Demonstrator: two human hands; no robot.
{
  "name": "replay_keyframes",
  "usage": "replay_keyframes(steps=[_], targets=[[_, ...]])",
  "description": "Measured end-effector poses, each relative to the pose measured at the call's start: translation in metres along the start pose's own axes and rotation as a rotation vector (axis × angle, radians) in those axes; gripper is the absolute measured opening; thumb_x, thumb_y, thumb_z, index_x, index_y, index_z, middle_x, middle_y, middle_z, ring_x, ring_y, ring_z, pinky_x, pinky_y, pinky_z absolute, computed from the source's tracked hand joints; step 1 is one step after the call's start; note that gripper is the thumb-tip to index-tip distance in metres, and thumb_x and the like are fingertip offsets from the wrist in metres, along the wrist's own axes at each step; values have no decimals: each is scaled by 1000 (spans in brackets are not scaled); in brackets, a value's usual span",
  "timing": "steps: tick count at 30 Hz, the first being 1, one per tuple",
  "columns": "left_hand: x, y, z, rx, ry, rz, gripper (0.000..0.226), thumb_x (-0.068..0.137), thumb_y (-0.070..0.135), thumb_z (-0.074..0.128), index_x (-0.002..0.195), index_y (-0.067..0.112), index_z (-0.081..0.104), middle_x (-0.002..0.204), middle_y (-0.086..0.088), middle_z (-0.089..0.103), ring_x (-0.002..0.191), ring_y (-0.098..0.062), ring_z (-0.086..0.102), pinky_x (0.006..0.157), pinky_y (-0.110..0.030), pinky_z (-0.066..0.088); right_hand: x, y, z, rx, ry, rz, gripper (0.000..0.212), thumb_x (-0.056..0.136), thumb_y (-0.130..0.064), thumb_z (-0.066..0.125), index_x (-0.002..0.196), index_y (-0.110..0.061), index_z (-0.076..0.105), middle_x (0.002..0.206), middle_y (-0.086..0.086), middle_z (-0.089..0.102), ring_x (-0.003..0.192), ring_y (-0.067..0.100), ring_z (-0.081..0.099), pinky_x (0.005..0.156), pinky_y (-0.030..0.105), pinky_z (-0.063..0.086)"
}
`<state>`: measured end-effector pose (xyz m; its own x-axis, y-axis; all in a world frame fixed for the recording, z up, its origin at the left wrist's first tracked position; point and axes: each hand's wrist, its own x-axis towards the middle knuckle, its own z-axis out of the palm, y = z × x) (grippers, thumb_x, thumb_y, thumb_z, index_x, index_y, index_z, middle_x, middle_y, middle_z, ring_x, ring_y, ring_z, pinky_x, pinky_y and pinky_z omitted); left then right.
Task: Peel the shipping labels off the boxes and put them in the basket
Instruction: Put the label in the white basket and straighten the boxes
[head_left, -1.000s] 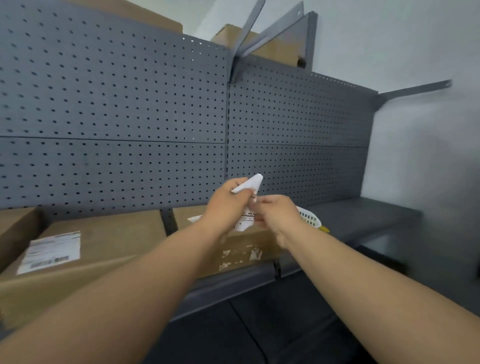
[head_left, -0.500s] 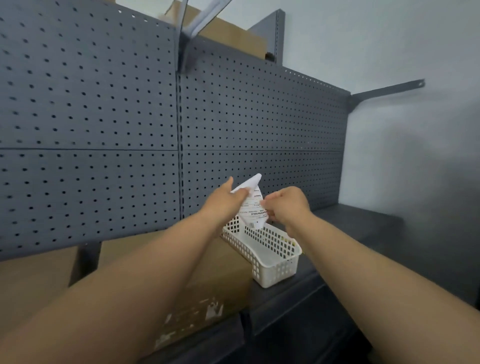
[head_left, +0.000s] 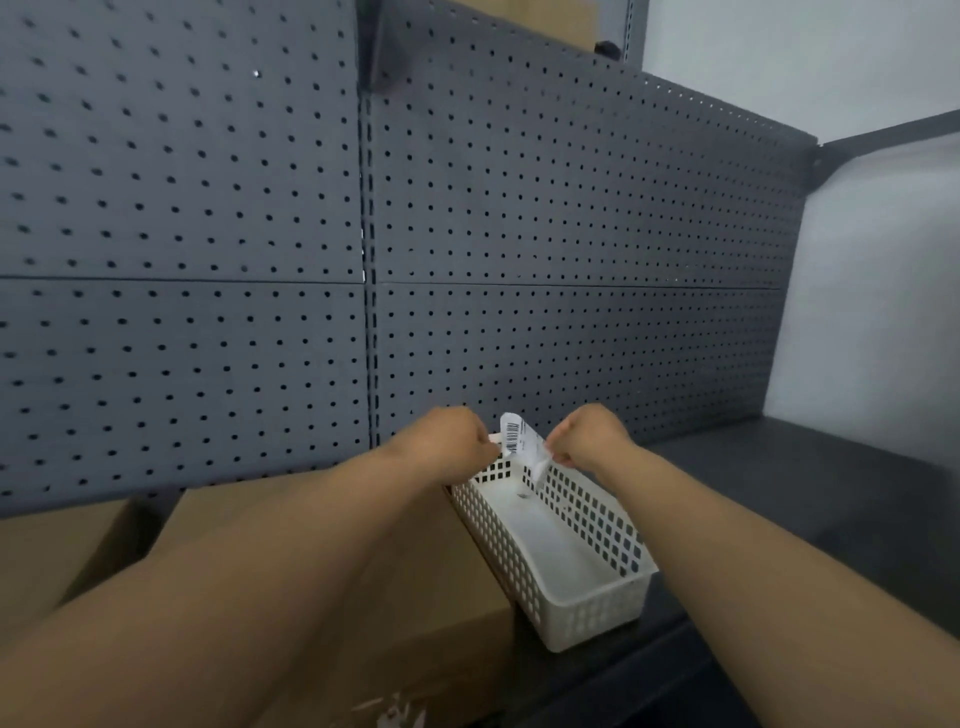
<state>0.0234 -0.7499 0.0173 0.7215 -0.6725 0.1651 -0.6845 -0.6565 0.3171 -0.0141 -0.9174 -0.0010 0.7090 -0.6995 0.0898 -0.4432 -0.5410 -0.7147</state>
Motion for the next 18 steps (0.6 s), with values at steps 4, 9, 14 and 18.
replay_keyframes(steps=[4, 9, 14, 18], targets=[[7, -4, 13, 101, -71, -24, 40, 93, 27, 46, 56, 14, 36, 55, -1, 31, 48, -15, 26, 48, -27, 21, 16, 1, 17, -120, -113, -10, 21, 79, -1, 57, 61, -9, 64, 70, 8, 58, 66, 18, 51, 71, 27, 52], [13, -5, 20, 141, -72, -15, 34, 92, 27, 46, 62, 12, 41, 54, -1, 30, 48, -15, 27, 47, -27, 23, 24, -6, 24, -226, -135, -49, 10, 84, -13, 65, 75, -11, 60, 62, 6, 54, 52, 20, 52, 50, 22, 44], [17, -8, 21, 148, -68, -10, 37, 92, 27, 47, 58, 14, 39, 54, 0, 32, 49, -16, 27, 48, -27, 24, 25, -18, 20, -286, -185, -72, 19, 91, -19, 59, 100, -6, 68, 94, 7, 69, 88, 23, 68, 62, 22, 46], [14, -11, 13, 166, -3, 7, 27, 91, 27, 47, 67, 15, 46, 63, -3, 42, 57, -19, 36, 53, -28, 30, 19, -27, 12, -208, -170, -104, 29, 92, -18, 57, 116, -8, 68, 126, 7, 65, 112, 23, 63, 90, 30, 50]])
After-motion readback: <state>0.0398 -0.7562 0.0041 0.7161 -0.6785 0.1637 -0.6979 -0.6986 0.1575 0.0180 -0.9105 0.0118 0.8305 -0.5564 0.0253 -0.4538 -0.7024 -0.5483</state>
